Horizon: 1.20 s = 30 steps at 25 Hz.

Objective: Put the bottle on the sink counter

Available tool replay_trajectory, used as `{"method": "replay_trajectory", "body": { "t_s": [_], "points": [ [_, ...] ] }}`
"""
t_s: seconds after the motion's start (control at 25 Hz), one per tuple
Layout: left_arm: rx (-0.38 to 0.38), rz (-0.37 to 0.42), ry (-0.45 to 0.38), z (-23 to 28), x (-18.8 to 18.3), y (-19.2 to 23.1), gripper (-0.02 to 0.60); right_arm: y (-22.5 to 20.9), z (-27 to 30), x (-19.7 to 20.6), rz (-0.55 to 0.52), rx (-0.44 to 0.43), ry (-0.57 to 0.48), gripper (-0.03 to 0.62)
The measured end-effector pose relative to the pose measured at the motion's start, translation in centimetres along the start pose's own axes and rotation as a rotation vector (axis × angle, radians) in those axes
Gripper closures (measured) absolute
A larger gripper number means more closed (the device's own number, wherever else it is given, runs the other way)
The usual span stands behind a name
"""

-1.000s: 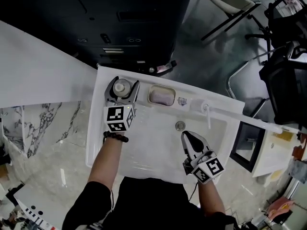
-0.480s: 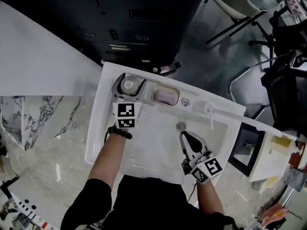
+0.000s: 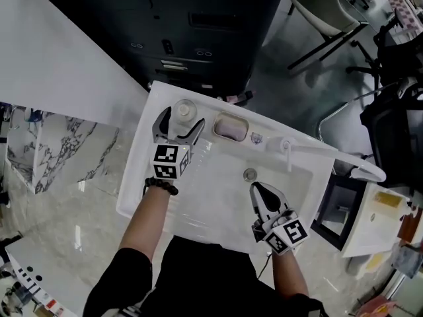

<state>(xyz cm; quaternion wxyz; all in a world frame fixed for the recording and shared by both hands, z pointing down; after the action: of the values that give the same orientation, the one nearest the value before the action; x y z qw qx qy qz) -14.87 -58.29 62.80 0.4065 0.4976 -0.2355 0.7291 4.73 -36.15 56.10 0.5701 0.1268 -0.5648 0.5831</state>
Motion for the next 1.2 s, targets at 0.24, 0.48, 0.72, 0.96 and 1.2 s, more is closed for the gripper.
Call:
{"method": "replay_trajectory", "body": {
  "t_s": [0.24, 0.48, 0.72, 0.96, 1.2],
  "points": [
    [-0.046, -0.011, -0.019, -3.8, -1.1, -1.2, 0.149, -0.6, -1.9, -0.6, -0.037, -0.032, -0.014, 0.562],
    [-0.051, -0.112, 0.021, -8.2, 0.0, -4.1, 0.153, -0.4, -4.8, -4.1, 0.004, -0.057, -0.128, 0.562],
    [-0.138, -0.106, -0.066, -13.7, -1.6, -8.0, 0.411, -0.8, -7.5, -4.3, -0.107, -0.037, -0.122, 0.563],
    [-0.202, -0.09, -0.122, -18.7, -2.9, -11.6, 0.472, -0.2, -9.3, -5.2, -0.15, -0.095, -0.16, 0.563],
    [-0.212, -0.094, -0.167, -22.4, -4.1, -13.2, 0.509, 0.6, -10.0, -6.0, -0.157, -0.111, -0.191, 0.563]
  ]
}}
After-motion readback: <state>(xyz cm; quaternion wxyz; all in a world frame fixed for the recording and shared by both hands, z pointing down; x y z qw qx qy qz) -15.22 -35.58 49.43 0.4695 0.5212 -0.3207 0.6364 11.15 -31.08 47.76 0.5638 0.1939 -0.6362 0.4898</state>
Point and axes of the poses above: the fingertips, and each gripper's own axes: z forward along the fingers, y to its left, x out of its underside, the point moved 4 cm from there along -z, backward along the fingers, and after that the axes turned 3 degrees about z, right-handed, at the moved point
